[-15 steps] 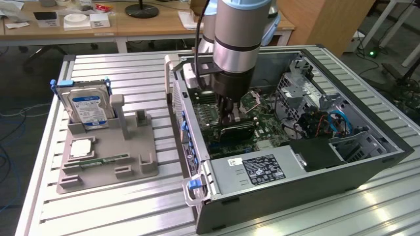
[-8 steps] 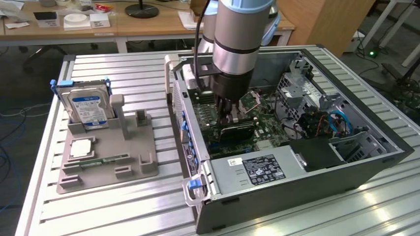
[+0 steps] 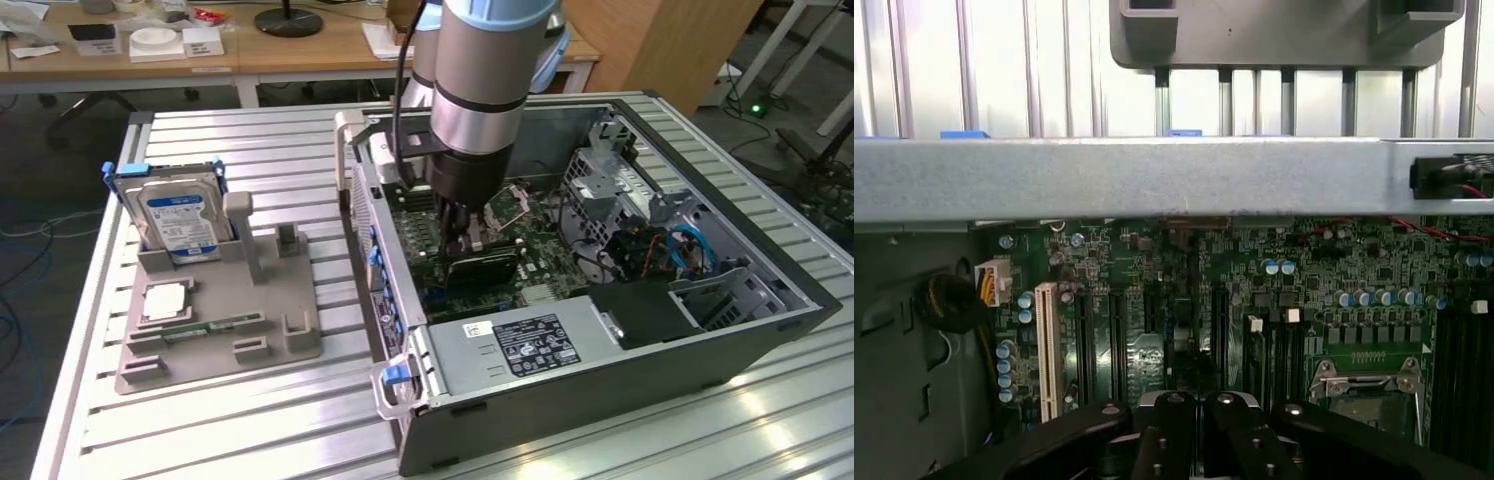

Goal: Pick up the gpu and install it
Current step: 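Press down on the gpu until it lock into place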

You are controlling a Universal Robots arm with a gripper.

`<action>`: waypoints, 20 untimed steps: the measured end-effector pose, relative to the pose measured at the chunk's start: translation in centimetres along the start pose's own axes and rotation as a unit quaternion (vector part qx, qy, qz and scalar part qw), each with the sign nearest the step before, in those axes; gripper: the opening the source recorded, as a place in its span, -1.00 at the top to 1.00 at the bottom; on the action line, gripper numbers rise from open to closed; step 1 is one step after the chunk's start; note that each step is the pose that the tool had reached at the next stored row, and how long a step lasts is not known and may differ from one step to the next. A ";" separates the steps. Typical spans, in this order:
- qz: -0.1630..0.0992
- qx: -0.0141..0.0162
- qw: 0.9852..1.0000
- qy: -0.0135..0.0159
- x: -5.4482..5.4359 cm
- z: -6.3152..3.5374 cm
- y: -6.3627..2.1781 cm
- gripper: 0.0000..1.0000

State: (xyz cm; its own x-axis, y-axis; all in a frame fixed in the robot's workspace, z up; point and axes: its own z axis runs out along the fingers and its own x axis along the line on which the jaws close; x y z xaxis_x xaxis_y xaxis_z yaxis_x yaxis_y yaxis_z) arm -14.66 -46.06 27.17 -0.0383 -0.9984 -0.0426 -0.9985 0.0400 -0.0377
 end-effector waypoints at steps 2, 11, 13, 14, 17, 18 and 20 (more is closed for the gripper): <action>0.000 0.000 1.000 0.000 0.0 0.25 0.01 0.79; 0.000 0.000 1.000 0.000 0.0 0.62 0.03 0.79; 0.000 -0.001 1.000 0.000 0.0 0.71 0.03 0.79; 0.000 -0.001 1.000 0.000 0.0 0.76 0.04 0.79; 0.000 -0.002 1.000 0.000 0.0 1.02 0.04 0.79; 0.000 -0.002 1.000 0.000 0.0 1.06 0.04 0.79; 0.000 -0.002 1.000 0.000 0.1 1.08 0.04 0.79</action>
State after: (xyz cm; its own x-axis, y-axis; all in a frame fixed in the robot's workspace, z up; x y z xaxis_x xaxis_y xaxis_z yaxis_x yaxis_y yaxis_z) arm -14.66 -46.07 26.09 -0.0384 -0.9984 -0.0420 -0.9986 0.0398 -0.0338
